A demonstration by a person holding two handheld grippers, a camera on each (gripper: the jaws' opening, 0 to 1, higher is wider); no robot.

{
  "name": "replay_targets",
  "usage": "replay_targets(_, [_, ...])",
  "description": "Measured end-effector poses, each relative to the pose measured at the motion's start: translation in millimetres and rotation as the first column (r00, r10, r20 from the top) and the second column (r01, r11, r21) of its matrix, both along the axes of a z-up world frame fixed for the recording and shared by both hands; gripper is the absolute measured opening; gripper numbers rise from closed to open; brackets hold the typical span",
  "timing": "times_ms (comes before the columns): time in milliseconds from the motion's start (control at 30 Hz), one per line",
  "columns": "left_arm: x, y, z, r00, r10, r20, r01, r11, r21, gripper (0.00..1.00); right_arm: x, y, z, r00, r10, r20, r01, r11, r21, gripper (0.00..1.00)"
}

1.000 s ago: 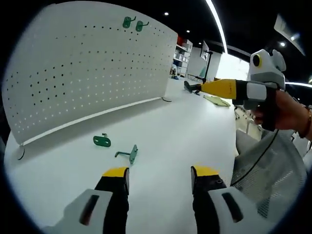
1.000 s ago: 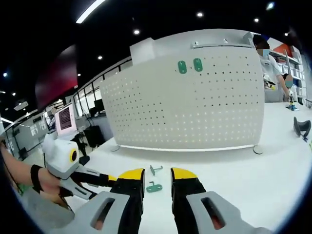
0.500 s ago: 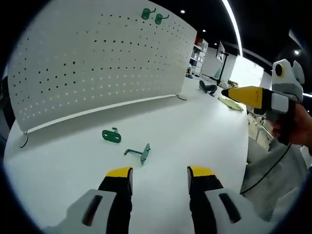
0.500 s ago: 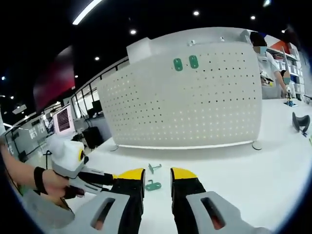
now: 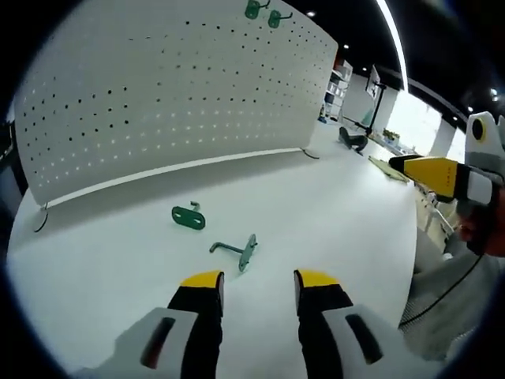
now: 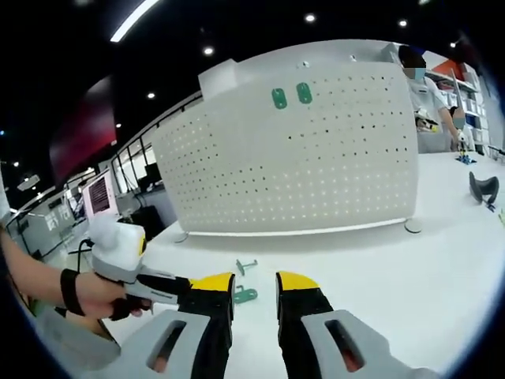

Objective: Insert the hook assembly into the mounting plate slot until the hook locks in place.

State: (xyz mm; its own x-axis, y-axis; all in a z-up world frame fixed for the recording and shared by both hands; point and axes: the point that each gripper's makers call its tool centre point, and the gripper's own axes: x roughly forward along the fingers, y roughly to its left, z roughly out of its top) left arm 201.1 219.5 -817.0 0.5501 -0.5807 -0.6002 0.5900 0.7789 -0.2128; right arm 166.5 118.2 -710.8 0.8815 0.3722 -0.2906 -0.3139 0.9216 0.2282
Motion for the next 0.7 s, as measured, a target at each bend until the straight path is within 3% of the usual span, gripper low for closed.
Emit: replay_targets(700, [15.2, -5, -20.1, 0.997, 0.072, -0.020, -0.071, 0.997, 0.030, 0.24, 1, -7, -8.4, 0.999, -0.019, -0.027, 0.019, 1.000, 0.016, 0.20])
